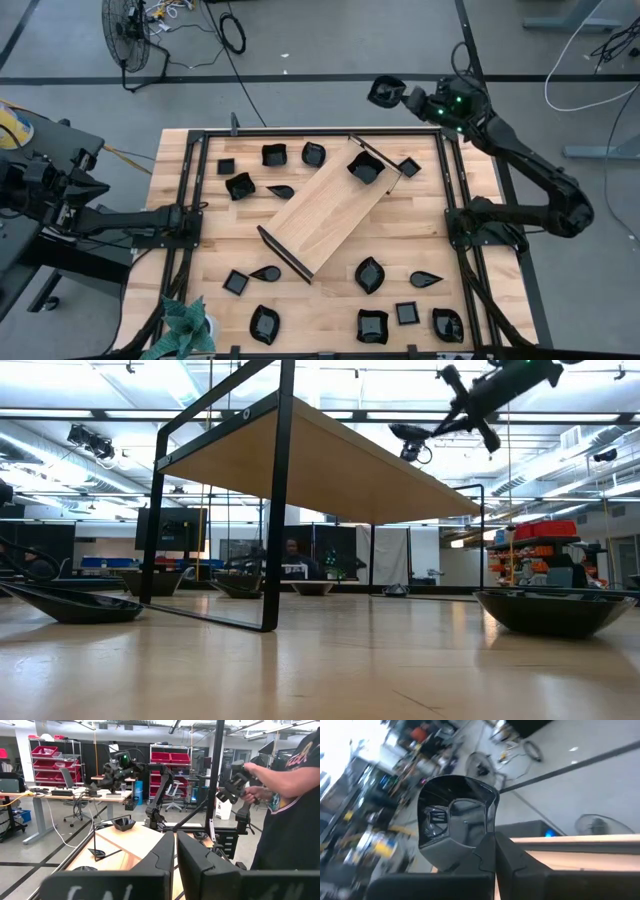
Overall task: Pick & Place Mini shaped plates
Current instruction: Put the black leaf shaped bowl on the shelf
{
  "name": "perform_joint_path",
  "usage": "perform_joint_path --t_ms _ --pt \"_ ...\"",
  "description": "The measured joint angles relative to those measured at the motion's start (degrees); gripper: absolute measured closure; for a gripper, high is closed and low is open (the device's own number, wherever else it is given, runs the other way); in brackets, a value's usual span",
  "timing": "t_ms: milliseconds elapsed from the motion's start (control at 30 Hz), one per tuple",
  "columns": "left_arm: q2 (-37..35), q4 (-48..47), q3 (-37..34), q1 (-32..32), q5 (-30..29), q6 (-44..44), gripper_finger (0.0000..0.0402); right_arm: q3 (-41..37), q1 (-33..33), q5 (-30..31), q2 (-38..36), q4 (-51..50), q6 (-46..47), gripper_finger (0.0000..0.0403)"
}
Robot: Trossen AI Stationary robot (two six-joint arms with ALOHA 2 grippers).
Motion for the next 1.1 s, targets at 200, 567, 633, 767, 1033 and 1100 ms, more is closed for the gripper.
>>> perform_joint_path --t_ms 200,567,633,767,1033,1100 --pt "0.00 -0.01 0.00 -0.02 -0.01 0.00 0.0376 1.98 2.07 -7.27 0.00 -0.15 -8.88 0.0403" --pt "0.00 0.00 0.00 -0.02 0.00 0.00 0.0376 2.21 4.69 -28.56 0.02 0.65 -28.05 0.0403" --pt "0.00 -0.02 0.00 0.00 0.02 0.00 0.0376 2.21 5.25 -31.45 0.02 0.82 -30.63 0.0403" --pt "0.00 -0.02 0.00 0.00 0.02 0.00 0.0376 2.21 6.14 -37.06 0.02 1.08 -32.51 0.0403" --pt "0.00 -0.02 0.00 0.00 0.02 0.00 0.0376 2.36 6.83 -41.93 0.81 2.29 -31.42 0.0403" --pt "0.00 0.00 0.00 -0.02 0.00 0.00 0.0376 3.54 7.47 -42.32 1.75 1.45 -30.69 0.0403"
